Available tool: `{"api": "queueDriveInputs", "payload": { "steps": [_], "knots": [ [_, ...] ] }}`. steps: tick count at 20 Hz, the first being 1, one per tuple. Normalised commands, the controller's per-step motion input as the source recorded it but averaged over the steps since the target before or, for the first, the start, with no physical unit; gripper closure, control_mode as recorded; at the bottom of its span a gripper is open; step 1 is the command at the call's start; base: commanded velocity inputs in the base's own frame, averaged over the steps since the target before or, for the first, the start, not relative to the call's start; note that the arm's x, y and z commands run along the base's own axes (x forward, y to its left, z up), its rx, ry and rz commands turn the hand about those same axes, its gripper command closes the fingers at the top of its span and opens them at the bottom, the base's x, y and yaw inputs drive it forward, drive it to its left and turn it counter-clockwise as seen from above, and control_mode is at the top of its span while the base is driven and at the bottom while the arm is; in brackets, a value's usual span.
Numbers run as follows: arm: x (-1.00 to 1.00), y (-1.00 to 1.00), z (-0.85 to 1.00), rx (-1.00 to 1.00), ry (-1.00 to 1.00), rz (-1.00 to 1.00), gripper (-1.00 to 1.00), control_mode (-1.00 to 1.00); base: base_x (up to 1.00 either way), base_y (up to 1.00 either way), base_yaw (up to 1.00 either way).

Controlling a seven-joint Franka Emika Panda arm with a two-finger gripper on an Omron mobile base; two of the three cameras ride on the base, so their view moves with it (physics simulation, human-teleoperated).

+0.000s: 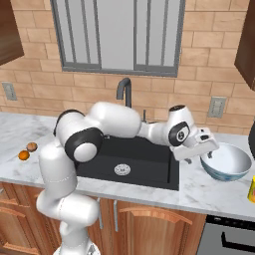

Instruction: Remove the tangerine and tangerine from the sink. Then move the bowl and cup from the counter to the sink for washing.

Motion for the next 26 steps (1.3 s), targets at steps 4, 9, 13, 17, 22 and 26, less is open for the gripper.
{"api": "queueDriveInputs", "payload": {
  "steps": [4, 9, 13, 17, 22, 26],
  "knots": [
    [0.16, -0.13, -0.10, 0.00, 0.00, 0.04, -1.00, -1.00, 0.00, 0.00, 0.00],
    [0.14, -0.06, -0.11, 0.00, 0.00, 0.04, -1.00, -1.00, 0.00, 0.00, 0.00],
    [0.11, -0.03, -0.12, 0.00, 0.00, 0.04, -1.00, -1.00, 0.00, 0.00, 0.00],
    [0.11, -0.05, -0.14, 0.00, 0.00, 0.03, -1.00, -1.00, 0.00, 0.00, 0.00],
    [0.13, -0.09, -0.15, 0.00, 0.00, 0.01, -1.00, -1.00, 0.00, 0.00, 0.00],
    [0.15, -0.08, -0.14, 0.00, 0.00, 0.01, -1.00, -1.00, 0.00, 0.00, 0.00]
  ]
}}
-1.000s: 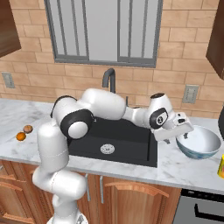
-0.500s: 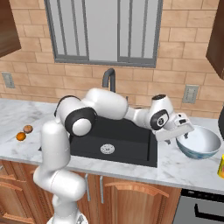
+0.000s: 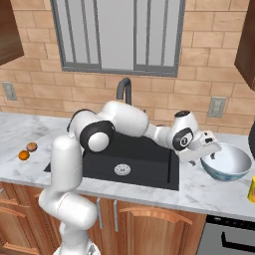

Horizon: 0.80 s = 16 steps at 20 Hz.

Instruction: Remove the tangerine and tangerine from the sink. Then move the bowl and cup from the counter to the sink for washing.

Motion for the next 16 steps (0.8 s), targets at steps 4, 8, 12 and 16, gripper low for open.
{"api": "queueDriveInputs", "payload": {
  "steps": [4, 8, 12, 16],
  "knots": [
    [0.13, -0.09, -0.11, 0.00, 0.00, 0.00, -1.00, -1.00, 0.00, 0.00, 0.00],
    [0.07, -0.07, -0.09, 0.00, 0.00, 0.00, -1.00, -1.00, 0.00, 0.00, 0.00],
    [0.03, -0.08, -0.09, 0.00, 0.00, 0.00, -1.00, -1.00, 0.00, 0.00, 0.00],
    [0.00, -0.09, -0.07, 0.00, 0.00, 0.00, 1.00, -1.00, 0.00, 0.00, 0.00]
  ]
}}
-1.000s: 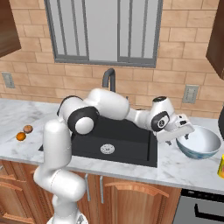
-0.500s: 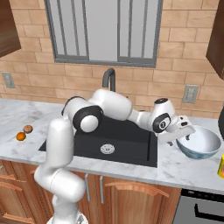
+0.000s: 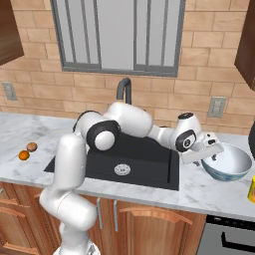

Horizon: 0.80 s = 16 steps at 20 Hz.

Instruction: Remove the tangerine and tangerine from the sink. Then move the bowl and cup from the counter to the sink for washing.

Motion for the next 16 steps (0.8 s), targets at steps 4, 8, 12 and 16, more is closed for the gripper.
{"api": "queueDriveInputs", "payload": {
  "steps": [4, 8, 12, 16],
  "knots": [
    [-0.01, -0.09, -0.08, 0.00, 0.00, 0.00, 1.00, -1.00, 0.00, 0.00, 0.00],
    [-0.03, -0.03, -0.08, 0.00, 0.00, 0.00, 1.00, -1.00, 0.00, 0.00, 0.00],
    [-0.05, 0.00, -0.06, 0.00, 0.00, 0.00, 1.00, -1.00, 0.00, 0.00, 0.00],
    [-0.05, 0.07, -0.01, 0.00, 0.00, 0.00, 1.00, -1.00, 0.00, 0.00, 0.00]
  ]
}}
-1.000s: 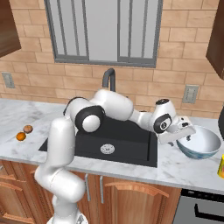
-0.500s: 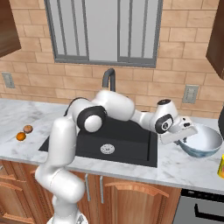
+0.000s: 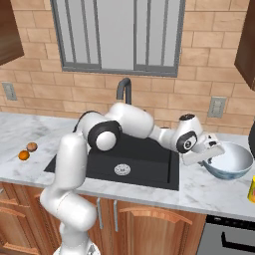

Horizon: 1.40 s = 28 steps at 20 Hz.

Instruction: Remove the tangerine and tangerine from the sink. Then move the bowl and cup from the counter to the sink for washing.

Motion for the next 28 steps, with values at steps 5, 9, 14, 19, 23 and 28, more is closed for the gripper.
{"api": "queueDriveInputs", "payload": {
  "steps": [5, 9, 14, 19, 23, 28],
  "knots": [
    [-0.04, 0.16, 0.16, 0.00, 0.00, 0.00, 1.00, -1.00, 0.00, 0.00, 0.00],
    [-0.01, 0.19, 0.24, 0.00, 0.00, 0.00, 1.00, -1.00, 0.00, 0.00, 0.00],
    [-0.09, 0.27, 0.25, 0.00, 0.00, 0.00, 1.00, -1.00, 0.00, 0.00, 0.00],
    [-0.09, 0.37, 0.20, 0.00, 0.01, 0.01, 1.00, -1.00, 0.00, 0.00, 0.00],
    [-0.05, 0.37, 0.21, 0.00, 0.06, 0.00, 1.00, -1.00, 0.00, 0.00, 0.00],
    [-0.01, 0.39, 0.23, 0.00, 0.05, 0.00, 1.00, -1.00, 0.00, 0.00, 0.00]
  ]
}}
